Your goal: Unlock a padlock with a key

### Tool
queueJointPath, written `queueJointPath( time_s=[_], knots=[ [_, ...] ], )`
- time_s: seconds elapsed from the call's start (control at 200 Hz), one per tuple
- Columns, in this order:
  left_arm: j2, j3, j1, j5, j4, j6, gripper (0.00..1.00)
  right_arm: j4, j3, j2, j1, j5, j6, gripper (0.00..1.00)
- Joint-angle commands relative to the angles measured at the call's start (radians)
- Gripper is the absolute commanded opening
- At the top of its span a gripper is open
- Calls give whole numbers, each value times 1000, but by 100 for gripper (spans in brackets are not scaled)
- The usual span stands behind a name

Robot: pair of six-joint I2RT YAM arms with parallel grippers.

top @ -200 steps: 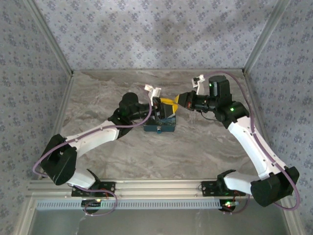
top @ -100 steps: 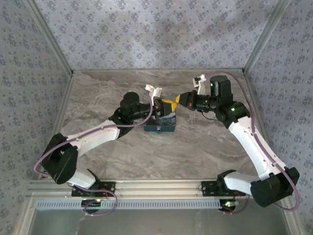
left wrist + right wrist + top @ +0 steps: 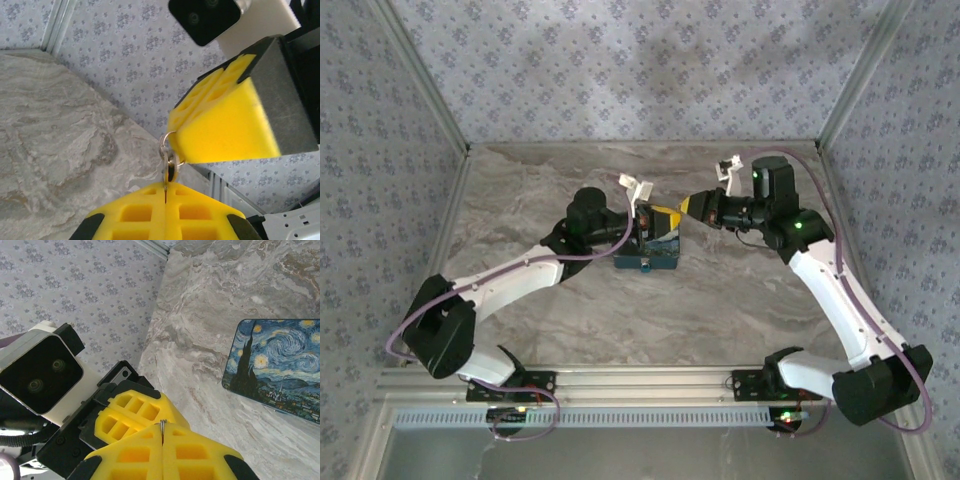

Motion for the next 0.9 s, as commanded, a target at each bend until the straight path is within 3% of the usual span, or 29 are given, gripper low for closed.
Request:
queueJointPath(
  time_s=[0.0, 0.23, 0.505, 0.645, 0.789, 0.894],
  knots=[
    [-42, 69, 3, 22, -154, 67, 0, -53, -45, -42, -27, -36, -86, 20],
    [-36, 179, 6, 76, -484, 172, 0, -7, -108, -91, -88, -60, -170, 42],
    [-22, 314, 17, 237, -781, 295, 0, 137, -173, -109, -89, -190, -164, 39],
    [-16, 347, 25, 301, -844, 323, 0, 193, -197, -117, -81, -262, -154, 37],
    [-8, 363, 29, 339, -867, 334, 0, 228, -208, -137, -36, -285, -163, 47],
    [-1, 375, 29, 349, -880, 340, 0, 222, -204, -145, -6, -282, -184, 48]
  ],
)
